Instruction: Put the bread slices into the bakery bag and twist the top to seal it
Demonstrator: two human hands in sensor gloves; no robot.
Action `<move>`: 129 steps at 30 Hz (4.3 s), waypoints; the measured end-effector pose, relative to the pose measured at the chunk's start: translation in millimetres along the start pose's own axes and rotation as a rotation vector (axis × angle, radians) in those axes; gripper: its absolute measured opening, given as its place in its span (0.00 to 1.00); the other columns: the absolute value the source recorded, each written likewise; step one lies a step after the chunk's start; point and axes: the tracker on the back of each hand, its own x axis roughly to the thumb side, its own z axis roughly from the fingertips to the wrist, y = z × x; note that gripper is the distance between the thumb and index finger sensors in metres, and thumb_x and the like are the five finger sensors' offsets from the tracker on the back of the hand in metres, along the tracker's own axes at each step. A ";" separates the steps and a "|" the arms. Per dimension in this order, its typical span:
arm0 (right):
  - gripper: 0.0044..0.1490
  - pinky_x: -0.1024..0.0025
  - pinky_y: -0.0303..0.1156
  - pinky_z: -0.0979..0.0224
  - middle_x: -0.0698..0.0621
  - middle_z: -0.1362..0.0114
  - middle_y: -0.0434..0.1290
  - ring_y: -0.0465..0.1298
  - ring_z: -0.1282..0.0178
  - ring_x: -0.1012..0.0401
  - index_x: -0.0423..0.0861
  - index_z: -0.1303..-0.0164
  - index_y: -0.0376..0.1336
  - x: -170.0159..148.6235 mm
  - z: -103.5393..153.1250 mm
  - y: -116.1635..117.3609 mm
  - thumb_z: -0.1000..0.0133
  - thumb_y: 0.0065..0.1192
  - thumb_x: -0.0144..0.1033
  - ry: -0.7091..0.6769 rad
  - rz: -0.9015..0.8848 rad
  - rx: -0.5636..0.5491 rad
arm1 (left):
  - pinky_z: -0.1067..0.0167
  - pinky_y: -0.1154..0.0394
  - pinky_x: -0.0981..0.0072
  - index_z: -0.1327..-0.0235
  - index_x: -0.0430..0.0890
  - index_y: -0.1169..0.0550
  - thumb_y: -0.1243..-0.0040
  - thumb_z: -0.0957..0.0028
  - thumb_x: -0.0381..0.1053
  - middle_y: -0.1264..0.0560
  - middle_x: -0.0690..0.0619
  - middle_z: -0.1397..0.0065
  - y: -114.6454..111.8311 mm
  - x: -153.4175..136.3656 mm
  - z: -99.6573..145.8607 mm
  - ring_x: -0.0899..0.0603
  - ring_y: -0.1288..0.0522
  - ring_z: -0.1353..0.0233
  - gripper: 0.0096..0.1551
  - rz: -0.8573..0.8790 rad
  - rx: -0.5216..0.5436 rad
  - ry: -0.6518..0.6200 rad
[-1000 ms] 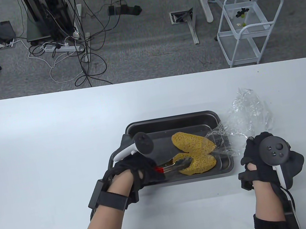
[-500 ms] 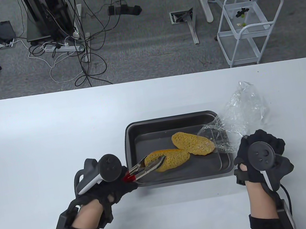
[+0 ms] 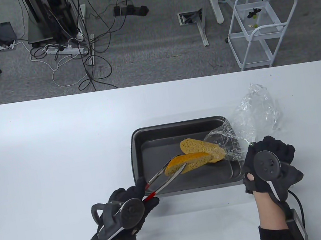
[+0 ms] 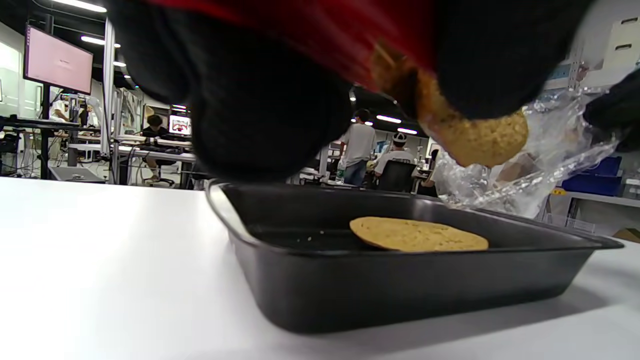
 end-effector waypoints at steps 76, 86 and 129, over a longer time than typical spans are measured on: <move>0.26 0.30 0.63 0.32 0.32 0.44 0.83 0.79 0.48 0.35 0.25 0.70 0.78 105.8 37.4 -32.3 0.48 0.70 0.37 -0.597 -0.460 0.659 | 0.28 0.26 0.57 0.23 0.32 0.34 0.45 0.46 0.79 0.20 0.45 0.39 -65.9 72.4 -88.0 0.50 0.13 0.53 0.59 0.992 -0.701 0.338; 0.25 0.29 0.61 0.31 0.30 0.42 0.82 0.78 0.45 0.34 0.24 0.69 0.78 86.2 24.1 -25.2 0.48 0.70 0.36 -0.508 -0.345 0.541 | 0.32 0.24 0.50 0.24 0.32 0.34 0.45 0.46 0.78 0.20 0.41 0.38 -43.8 66.4 -78.2 0.47 0.12 0.55 0.57 0.898 -0.736 0.268; 0.25 0.29 0.61 0.31 0.32 0.41 0.82 0.78 0.44 0.34 0.25 0.72 0.78 21.2 -7.0 -61.8 0.49 0.71 0.37 -0.190 -0.271 0.014 | 0.37 0.22 0.46 0.26 0.33 0.31 0.41 0.49 0.76 0.17 0.37 0.43 43.3 -22.4 16.8 0.44 0.11 0.60 0.56 0.528 -0.527 0.259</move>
